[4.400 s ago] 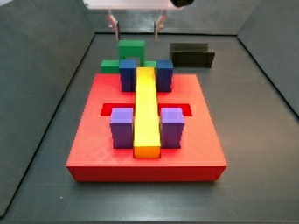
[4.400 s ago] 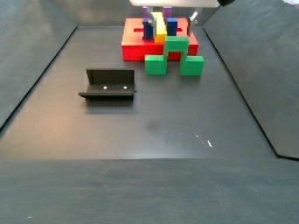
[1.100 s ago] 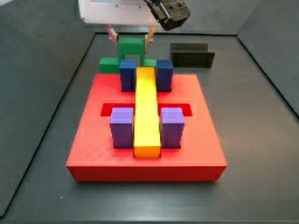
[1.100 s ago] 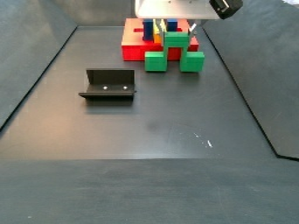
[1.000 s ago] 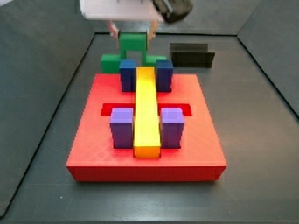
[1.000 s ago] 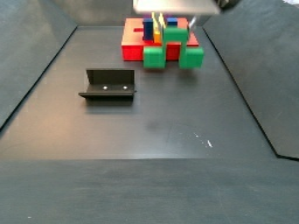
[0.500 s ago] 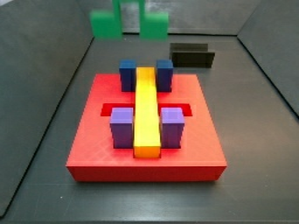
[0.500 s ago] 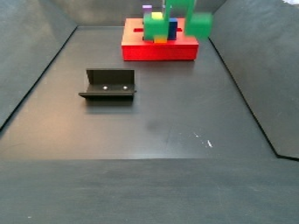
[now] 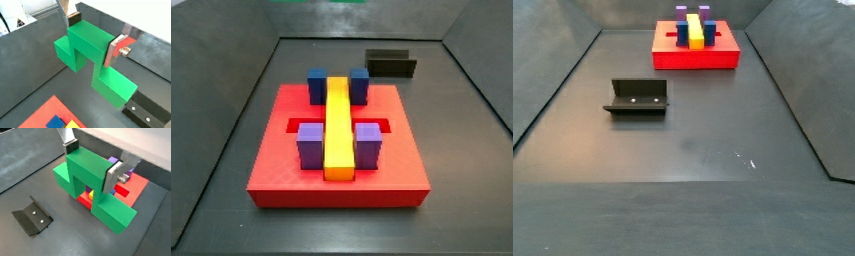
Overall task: Pick up the green object. Move up. Move to above the board. Insert the green object.
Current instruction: Move to above the board.
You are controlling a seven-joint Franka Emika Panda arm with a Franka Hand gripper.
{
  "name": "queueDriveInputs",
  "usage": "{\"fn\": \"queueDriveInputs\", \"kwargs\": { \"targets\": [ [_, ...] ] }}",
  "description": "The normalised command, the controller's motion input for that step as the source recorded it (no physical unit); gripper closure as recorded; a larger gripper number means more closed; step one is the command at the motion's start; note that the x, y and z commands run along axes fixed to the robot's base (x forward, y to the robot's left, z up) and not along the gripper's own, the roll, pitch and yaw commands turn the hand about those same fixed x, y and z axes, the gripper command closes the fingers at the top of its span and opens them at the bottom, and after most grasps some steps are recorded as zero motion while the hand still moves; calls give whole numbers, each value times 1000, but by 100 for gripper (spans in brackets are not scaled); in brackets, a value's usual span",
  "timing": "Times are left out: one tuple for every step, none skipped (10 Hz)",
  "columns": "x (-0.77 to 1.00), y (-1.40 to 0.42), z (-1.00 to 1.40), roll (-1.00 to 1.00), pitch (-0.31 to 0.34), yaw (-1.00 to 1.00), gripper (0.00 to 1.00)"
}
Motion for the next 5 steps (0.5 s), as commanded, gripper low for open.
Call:
{"fn": "queueDriveInputs", "kwargs": {
  "targets": [
    [355,-1400,389,-15,234,41,100],
    [350,-1400,345,38,243,36,100],
    [442,-1400,334,75,262,28,100],
    [519,-1400,339,44,247,18,100],
    [331,-843,210,43,229,16,100]
  ]
}}
